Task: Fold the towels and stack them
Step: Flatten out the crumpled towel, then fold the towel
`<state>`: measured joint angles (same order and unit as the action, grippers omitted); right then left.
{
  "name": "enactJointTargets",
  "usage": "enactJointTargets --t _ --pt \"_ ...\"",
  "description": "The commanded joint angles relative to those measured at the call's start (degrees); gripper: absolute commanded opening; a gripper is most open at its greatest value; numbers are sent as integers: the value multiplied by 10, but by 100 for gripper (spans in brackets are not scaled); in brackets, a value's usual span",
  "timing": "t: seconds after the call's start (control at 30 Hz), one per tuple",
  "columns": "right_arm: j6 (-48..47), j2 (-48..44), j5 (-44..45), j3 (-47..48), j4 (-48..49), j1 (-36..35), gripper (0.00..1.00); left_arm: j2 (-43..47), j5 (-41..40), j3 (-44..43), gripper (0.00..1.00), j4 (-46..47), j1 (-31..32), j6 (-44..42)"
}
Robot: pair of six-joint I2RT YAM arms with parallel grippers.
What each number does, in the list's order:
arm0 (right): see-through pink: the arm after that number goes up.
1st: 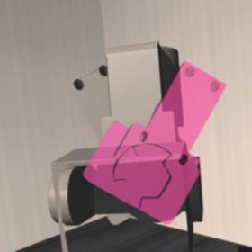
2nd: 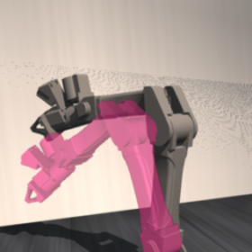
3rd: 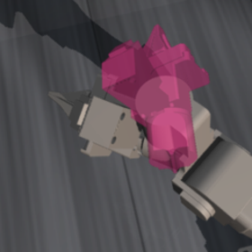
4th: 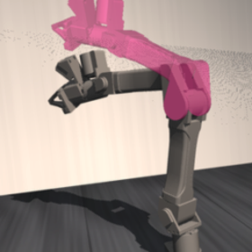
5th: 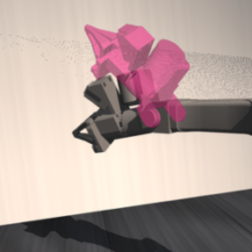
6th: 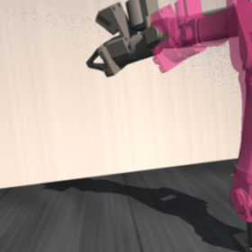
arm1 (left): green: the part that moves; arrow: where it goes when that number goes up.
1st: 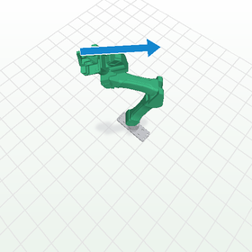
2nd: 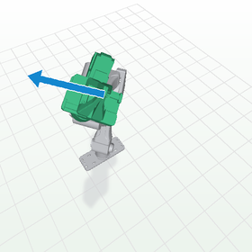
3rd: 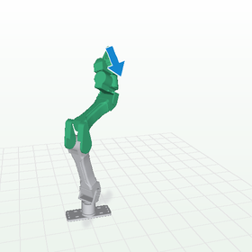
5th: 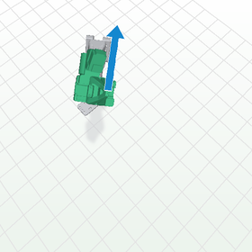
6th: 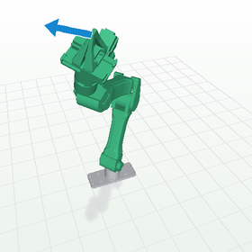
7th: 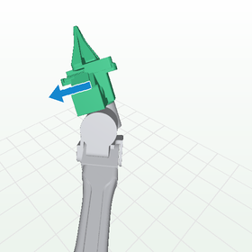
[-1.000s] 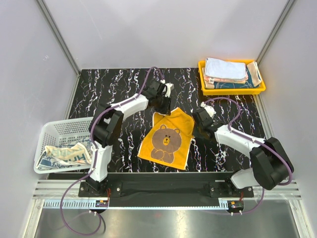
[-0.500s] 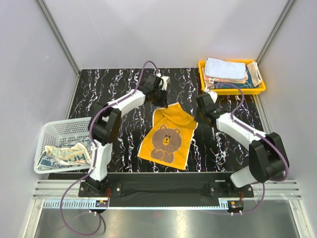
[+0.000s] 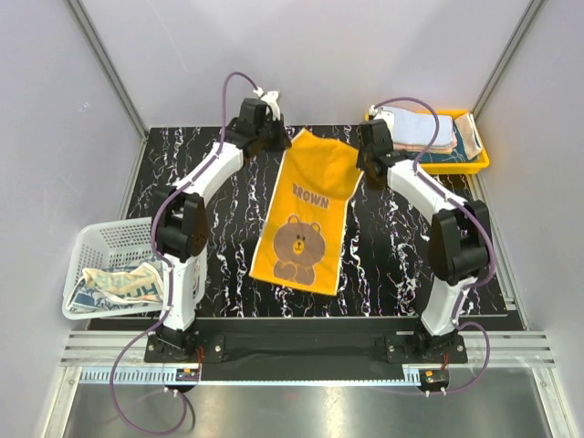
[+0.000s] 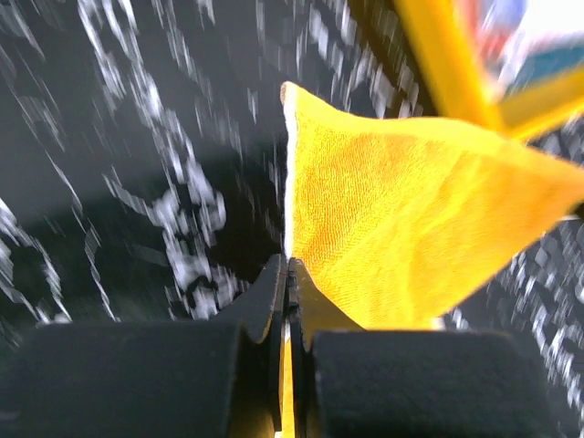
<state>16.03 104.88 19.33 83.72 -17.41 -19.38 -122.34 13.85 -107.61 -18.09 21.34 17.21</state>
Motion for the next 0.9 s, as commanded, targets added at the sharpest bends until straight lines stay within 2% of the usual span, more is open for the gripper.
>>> enactJointTargets --t 0.0,0.17,0.33,0.47,0.63,0.67,0.77,0.8,0.83,0.87 --pt "-50 33 11 78 34 15 2 -25 -7 -58 0 53 -19 5" --pt "-82 96 -15 158 39 23 1 -66 11 -95 0 64 -42 19" --pt "-76 105 -69 167 48 23 0 -70 1 -69 0 88 -55 36" --pt "-56 55 -126 78 102 15 0 -39 -46 -14 0 103 -55 45" --pt "-47 -19 -108 -31 125 -56 0 20 -82 82 0 127 -55 76" --pt "-43 -28 -103 -47 127 -67 0 31 -90 123 0 129 -55 83" --pt "-24 -56 -88 -112 145 -116 1 82 -112 207 14 168 -55 116" --pt "-16 -61 -85 -125 148 -126 4 93 -116 258 21 179 -55 124" --pt "-7 -61 -84 -145 143 -137 8 104 -123 274 42 191 -55 137" --pt "0 -62 -80 -156 141 -138 18 117 -120 287 45 191 -55 139"
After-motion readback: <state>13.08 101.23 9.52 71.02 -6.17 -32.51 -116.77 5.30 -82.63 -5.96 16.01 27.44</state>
